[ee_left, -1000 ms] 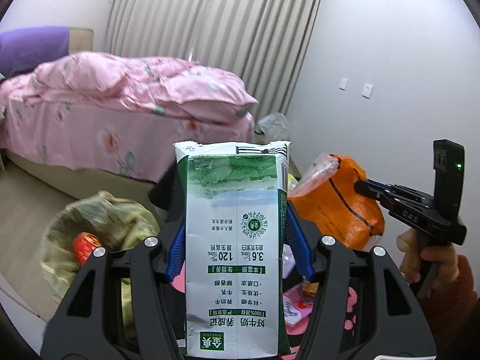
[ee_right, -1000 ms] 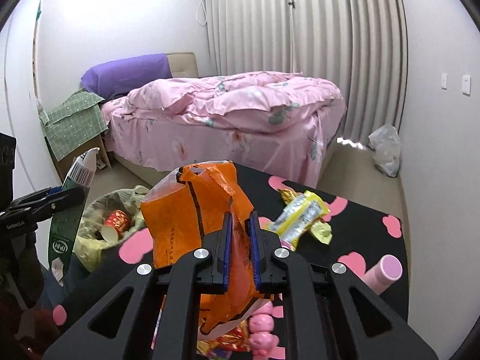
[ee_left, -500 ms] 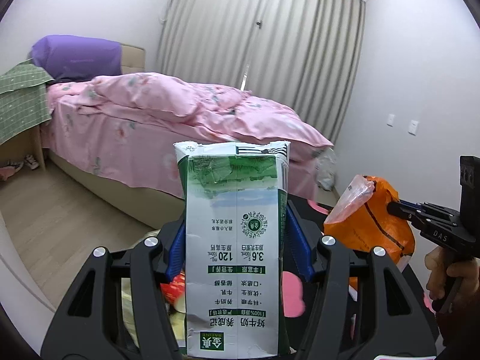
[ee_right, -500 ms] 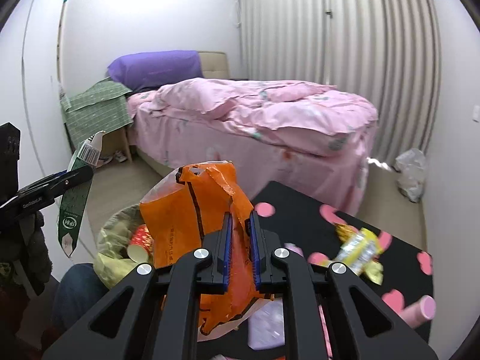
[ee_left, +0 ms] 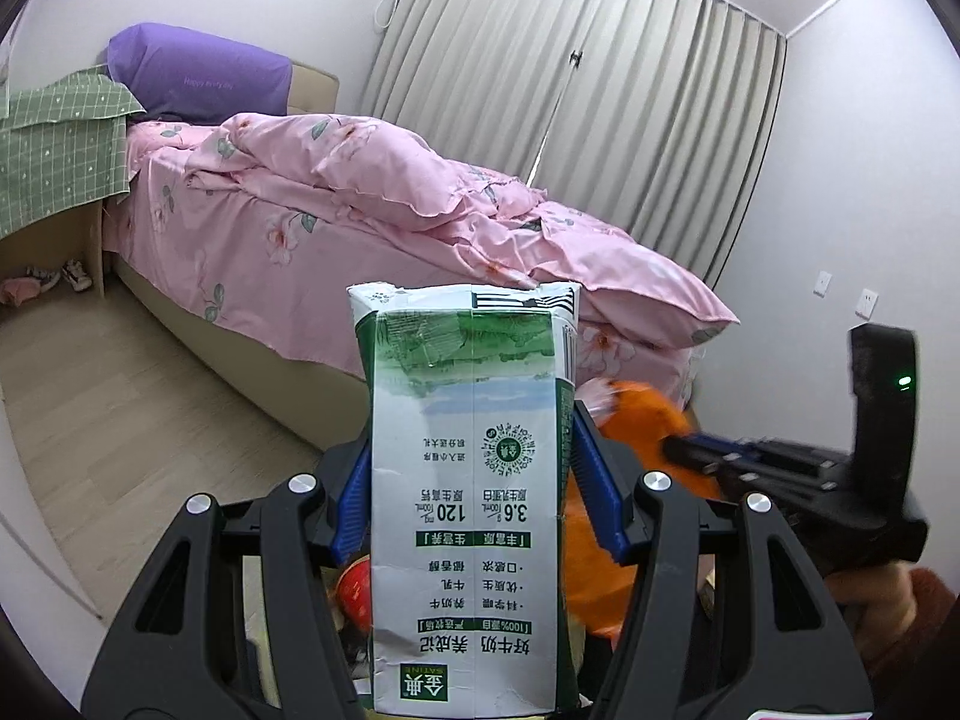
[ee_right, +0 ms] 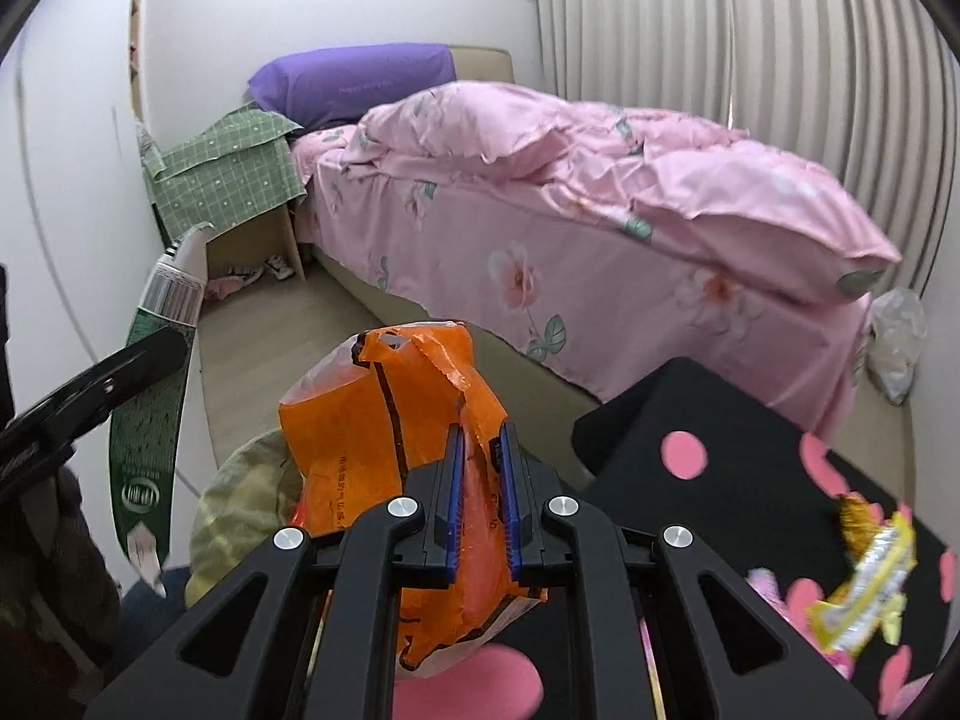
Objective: Collect trash
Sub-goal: 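Carry the carton and orange bag to the wastebasket and release both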
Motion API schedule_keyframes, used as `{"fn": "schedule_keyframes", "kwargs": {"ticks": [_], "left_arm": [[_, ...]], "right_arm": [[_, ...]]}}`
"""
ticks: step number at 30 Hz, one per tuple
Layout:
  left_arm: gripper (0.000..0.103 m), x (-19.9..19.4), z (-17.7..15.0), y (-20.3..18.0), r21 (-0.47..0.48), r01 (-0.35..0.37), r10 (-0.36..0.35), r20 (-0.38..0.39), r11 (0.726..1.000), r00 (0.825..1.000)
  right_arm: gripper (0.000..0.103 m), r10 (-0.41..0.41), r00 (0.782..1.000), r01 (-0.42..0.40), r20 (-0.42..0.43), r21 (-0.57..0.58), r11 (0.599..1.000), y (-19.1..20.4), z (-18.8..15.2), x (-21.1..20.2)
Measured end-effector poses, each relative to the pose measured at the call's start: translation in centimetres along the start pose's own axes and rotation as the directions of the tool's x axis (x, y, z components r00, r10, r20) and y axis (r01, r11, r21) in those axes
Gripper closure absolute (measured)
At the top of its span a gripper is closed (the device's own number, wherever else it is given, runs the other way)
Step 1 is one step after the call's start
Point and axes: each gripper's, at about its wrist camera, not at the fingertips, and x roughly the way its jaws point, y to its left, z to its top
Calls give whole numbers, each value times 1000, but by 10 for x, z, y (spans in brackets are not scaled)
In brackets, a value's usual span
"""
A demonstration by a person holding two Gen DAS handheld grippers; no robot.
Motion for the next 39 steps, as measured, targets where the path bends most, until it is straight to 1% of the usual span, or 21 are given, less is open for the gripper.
{"fn": "schedule_keyframes", "kwargs": {"ticks": [1,3,6,7,8,9,11,12,14,17,19,21,23,24,28,30,33,36,37,38,39], "left_arm": [[48,7,-1,1,-4,5,-5,15,1000,1000],[48,24,-6,4,-4,6,-6,28,1000,1000],[48,58,-21,14,-11,-25,24,-39,1000,999],[48,70,-31,20,-36,-34,31,-90,999,996],[48,75,-37,25,-57,-34,27,-119,998,993],[48,79,-42,31,-88,-30,16,-156,996,988],[48,77,-46,37,-128,-24,1,-179,992,984],[48,75,-48,38,-126,-37,13,-187,991,982],[48,70,-53,39,-93,-72,50,-218,993,975],[48,67,-61,42,-81,-75,51,-265,994,963],[48,61,-65,45,-91,-77,50,-267,993,962],[48,56,-65,52,-130,-72,38,-249,989,968],[48,55,-60,57,-179,-63,19,-236,982,972],[48,55,-55,57,-188,-54,10,-224,981,974],[48,56,-37,48,-159,-17,-13,-188,987,982],[48,56,-32,45,-153,-10,-19,-190,988,982],[48,59,-35,48,-163,-12,-23,-215,987,976],[48,65,-42,54,-189,-10,-41,-266,982,963],[44,67,-43,57,-207,-8,-51,-276,978,960],[37,66,-44,58,-212,-4,-56,-276,977,960],[35,65,-43,59,-215,-4,-57,-273,977,960]], "right_arm": [[92,0,1000,0,-6,8,1000,0,1,7],[92,19,999,-18,-43,35,999,-4,1,29],[92,46,993,-40,-109,58,997,-8,-2,53],[92,57,991,-50,-124,61,997,-9,-5,58],[92,68,988,-60,-138,60,996,-9,-8,61],[92,76,986,-68,-148,57,996,-9,-11,64],[92,96,982,-87,-162,56,995,-9,-18,66],[92,106,980,-97,-166,58,994,-9,-20,67],[92,126,976,-117,-177,59,991,-7,-25,69],[92,140,973,-133,-183,48,990,-3,-28,70],[92,136,974,-131,-180,39,991,0,-29,69],[92,130,976,-127,-174,30,991,3,-29,69],[92,125,977,-121,-171,31,992,5,-26,70],[92,121,979,-117,-166,31,993,6,-26,69],[92,120,982,-114,-146,50,992,9,-20,66],[92,126,981,-121,-150,47,992,14,-20,69],[92,140,976,-134,-170,48,990,21,-24,75],[91,181,963,-164,-200,100,981,17,-30,82],[88,198,957,-175,-212,123,977,14,-32,84],[79,209,953,-181,-219,141,973,11,-33,85],[72,213,952,-184,-219,146,972,10,-34,83]]}}
